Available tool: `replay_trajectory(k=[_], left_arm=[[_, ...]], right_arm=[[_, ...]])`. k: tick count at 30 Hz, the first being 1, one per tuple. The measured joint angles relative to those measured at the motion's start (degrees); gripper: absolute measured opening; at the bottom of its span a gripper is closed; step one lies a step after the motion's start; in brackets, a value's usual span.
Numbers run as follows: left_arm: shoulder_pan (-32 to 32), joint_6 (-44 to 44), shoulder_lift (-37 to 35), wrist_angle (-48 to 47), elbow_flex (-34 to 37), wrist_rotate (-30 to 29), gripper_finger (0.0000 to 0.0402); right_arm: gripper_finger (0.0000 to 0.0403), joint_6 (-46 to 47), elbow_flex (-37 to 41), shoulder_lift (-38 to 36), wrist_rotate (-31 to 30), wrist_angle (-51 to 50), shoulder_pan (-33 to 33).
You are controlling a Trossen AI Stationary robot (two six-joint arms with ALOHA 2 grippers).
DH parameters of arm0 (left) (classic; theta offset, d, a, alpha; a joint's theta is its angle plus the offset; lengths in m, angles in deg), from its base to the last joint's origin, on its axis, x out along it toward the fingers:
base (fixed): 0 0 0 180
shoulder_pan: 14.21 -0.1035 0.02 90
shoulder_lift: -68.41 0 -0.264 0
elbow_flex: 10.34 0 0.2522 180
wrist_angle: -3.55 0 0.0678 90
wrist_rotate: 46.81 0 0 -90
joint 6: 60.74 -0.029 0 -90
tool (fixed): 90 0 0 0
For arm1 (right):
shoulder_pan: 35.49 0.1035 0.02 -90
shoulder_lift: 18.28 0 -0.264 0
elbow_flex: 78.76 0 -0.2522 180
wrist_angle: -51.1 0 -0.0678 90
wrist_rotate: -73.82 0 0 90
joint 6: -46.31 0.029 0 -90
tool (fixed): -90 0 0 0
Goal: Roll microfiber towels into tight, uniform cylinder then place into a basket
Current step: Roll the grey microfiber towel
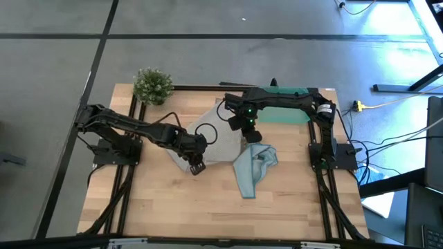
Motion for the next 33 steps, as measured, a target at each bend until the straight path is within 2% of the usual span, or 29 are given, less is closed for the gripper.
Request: replay_trajectory(k=[4, 8, 11, 16, 21, 25, 30, 33], left_arm=[[0.82, 0.00, 0.00, 5.62, 0.00, -0.07, 0.0054], [0.84, -1.29, 0.01, 5.66, 0.00, -0.93, 0.0073], [-0.25, -0.98, 0.00, 1.53, -0.02, -0.99, 0.0074], [-4.47, 7.58, -0.05, -13.15, 0.74, -5.56, 0.0071], [-7.27, 10.34, -0.02, -12.40, 8.15, -7.18, 0.0071], [-8.60, 10.29, 0.00, -9.19, 14.26, -7.21, 0.0071], [-9.00, 5.44, 0.00, -9.45, 17.97, -5.12, 0.0071], [-8.18, 4.52, 0.00, -9.66, 19.85, -2.61, 0.0071]], right_arm=[[0.0078, -0.11, 0.00, 0.00, 0.98, 0.24, 0.69], [0.0102, -0.12, -0.02, 0.00, 1.67, 0.34, 1.83], [0.0109, -0.03, -0.04, 0.00, 3.03, 1.18, 2.80], [0.0110, 1.50, 0.44, 0.00, 9.57, 7.68, 5.00], [0.0110, 9.02, 4.68, 0.22, 11.81, 20.82, 7.26], [0.0110, 14.23, 8.74, 0.22, 11.05, 30.92, 8.51], [0.0110, 21.77, 14.15, 0.24, 3.57, 41.26, 8.69], [0.0110, 24.01, 16.26, 0.24, -0.11, 43.87, 8.05]])
